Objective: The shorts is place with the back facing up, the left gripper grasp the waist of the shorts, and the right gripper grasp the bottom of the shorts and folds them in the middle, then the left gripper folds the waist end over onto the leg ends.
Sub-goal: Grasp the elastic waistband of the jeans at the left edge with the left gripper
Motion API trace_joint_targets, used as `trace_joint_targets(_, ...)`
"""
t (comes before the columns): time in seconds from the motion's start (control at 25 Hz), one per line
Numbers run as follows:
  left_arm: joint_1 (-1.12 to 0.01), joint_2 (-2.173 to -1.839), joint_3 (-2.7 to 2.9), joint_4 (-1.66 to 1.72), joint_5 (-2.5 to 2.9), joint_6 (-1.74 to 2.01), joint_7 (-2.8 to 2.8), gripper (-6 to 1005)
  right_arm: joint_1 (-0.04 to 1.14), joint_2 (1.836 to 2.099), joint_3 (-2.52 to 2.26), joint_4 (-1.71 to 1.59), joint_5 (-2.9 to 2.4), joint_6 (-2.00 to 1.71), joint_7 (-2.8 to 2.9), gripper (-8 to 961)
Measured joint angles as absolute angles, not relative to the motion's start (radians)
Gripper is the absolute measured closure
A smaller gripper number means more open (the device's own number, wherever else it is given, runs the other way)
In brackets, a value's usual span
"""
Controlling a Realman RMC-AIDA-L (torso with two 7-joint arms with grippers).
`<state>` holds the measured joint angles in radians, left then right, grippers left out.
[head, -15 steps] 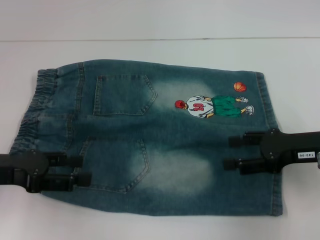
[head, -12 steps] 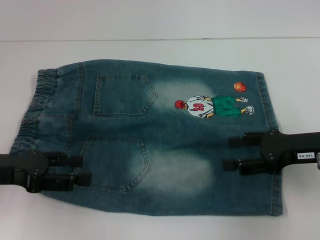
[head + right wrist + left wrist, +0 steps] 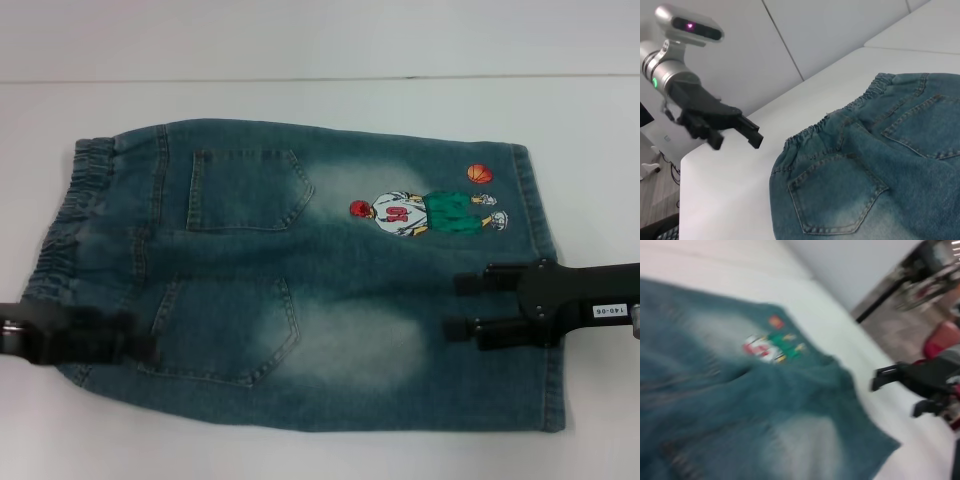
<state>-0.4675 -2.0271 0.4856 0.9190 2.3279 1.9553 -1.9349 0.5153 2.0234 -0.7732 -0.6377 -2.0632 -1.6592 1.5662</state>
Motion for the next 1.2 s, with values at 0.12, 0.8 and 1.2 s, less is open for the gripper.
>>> trace_joint_targets(0.12,-0.494,-2.007,0.475,0.974,2.406,1.943,-2.083,202,0.516,2.024,-0.773,-0.642,-2.063,-1.661,1.566,99)
trace_joint_targets(0.8,-0.615,-1.974,0.486,0.977,2.783,1.651,-2.509,203,0.525,2.025,-0.775,-0.644,-2.063,-1.652,1.55,98)
trace_joint_targets(1.2,-0.621,-1.979,0.559,0.963,2.827,1.586,-2.543,204,0.539,2.025,-0.78,-0.638,-2.063,-1.641,1.541,98)
